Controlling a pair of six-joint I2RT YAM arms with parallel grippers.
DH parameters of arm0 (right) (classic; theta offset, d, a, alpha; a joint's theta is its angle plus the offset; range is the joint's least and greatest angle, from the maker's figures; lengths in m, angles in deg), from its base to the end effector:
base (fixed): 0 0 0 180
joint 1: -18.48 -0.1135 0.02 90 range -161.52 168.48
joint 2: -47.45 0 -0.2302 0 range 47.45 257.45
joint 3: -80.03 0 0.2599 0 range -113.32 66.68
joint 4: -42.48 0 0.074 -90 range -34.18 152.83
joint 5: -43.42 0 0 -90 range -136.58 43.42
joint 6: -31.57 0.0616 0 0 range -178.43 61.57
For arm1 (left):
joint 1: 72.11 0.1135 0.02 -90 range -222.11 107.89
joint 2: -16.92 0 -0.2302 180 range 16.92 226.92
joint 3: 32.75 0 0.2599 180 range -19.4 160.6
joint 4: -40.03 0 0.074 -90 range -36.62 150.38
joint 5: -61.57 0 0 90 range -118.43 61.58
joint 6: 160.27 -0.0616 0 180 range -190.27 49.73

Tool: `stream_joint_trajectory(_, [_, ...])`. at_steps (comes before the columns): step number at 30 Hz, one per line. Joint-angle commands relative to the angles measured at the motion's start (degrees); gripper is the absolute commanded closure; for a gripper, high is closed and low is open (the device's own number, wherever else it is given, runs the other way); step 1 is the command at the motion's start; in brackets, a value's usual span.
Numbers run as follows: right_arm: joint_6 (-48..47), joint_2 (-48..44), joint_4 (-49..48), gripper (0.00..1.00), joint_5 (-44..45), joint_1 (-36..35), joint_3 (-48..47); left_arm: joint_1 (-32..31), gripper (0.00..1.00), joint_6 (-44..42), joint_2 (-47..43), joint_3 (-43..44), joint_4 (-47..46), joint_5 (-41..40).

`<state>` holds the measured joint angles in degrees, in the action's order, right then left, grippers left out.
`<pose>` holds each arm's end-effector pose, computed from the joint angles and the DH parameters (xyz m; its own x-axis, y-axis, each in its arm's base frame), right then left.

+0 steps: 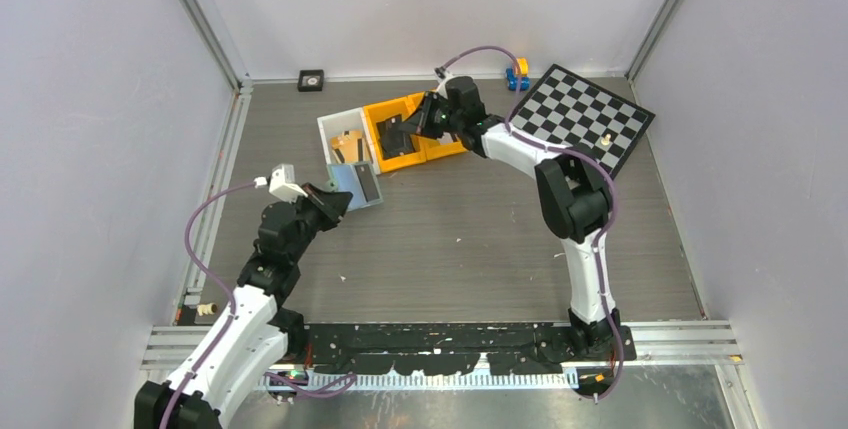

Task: Take the credit cards out of the card holder
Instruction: Place the credit card in the storage box.

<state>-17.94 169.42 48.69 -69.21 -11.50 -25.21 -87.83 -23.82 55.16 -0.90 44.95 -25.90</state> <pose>0.4310 0.2760 0.1830 -0.7555 0.2560 -0.6030 -0.3650 0.5998 0.7120 0.2210 -0.0650 0.2005 -0.3564 -0.6519 -0.6693 0.0784 0.6930 -0.7167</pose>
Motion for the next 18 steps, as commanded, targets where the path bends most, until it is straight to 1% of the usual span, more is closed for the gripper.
stream_joint_trajectory(1, [-1.91,3.63,3.32,0.99,-0.58,-0.68,-8.23,0.19,1.00,0.15,0.94,0.22,-6.00,2.21])
stream_joint_trajectory(3, [-2.80,5.68,5.58,0.99,-0.04,-1.09,-11.20,0.24,1.00,0.38,1.49,0.22,-6.41,2.74])
stream_joint_trajectory(4, [-3.19,6.93,6.52,0.96,0.36,-1.34,-12.51,0.20,1.00,0.54,1.64,0.22,-6.50,2.92])
stream_joint_trajectory(5, [-3.55,7.64,6.71,0.90,0.62,-1.39,-13.64,0.21,1.00,0.58,1.74,0.22,-6.59,3.19])
stream_joint_trajectory(7, [-3.83,8.49,9.26,0.74,0.92,-1.68,-15.36,0.22,1.00,0.74,1.69,0.14,-6.77,3.49])
stream_joint_trajectory(10, [-3.49,7.14,9.36,0.64,1.09,-1.77,-15.12,0.17,1.00,2.36,1.40,-0.96,-7.71,5.57])
stream_joint_trajectory(12, [-3.11,4.21,8.66,0.57,1.18,-1.81,-12.48,0.17,1.00,3.28,1.27,-1.96,-8.41,7.39])
stream_joint_trajectory(14, [-2.86,-0.20,7.53,0.52,1.35,-2.00,-7.39,0.17,1.00,3.45,1.15,-1.96,-6.96,6.70])
stream_joint_trajectory(16, [-2.43,-6.45,4.34,0.45,2.81,-2.54,-0.26,0.17,1.00,3.95,1.25,-1.57,-6.29,6.36])
stream_joint_trajectory(18, [-2.27,-12.03,3.63,0.39,4.95,-3.06,6.88,0.17,1.00,4.82,2.11,-1.46,-7.43,8.28])
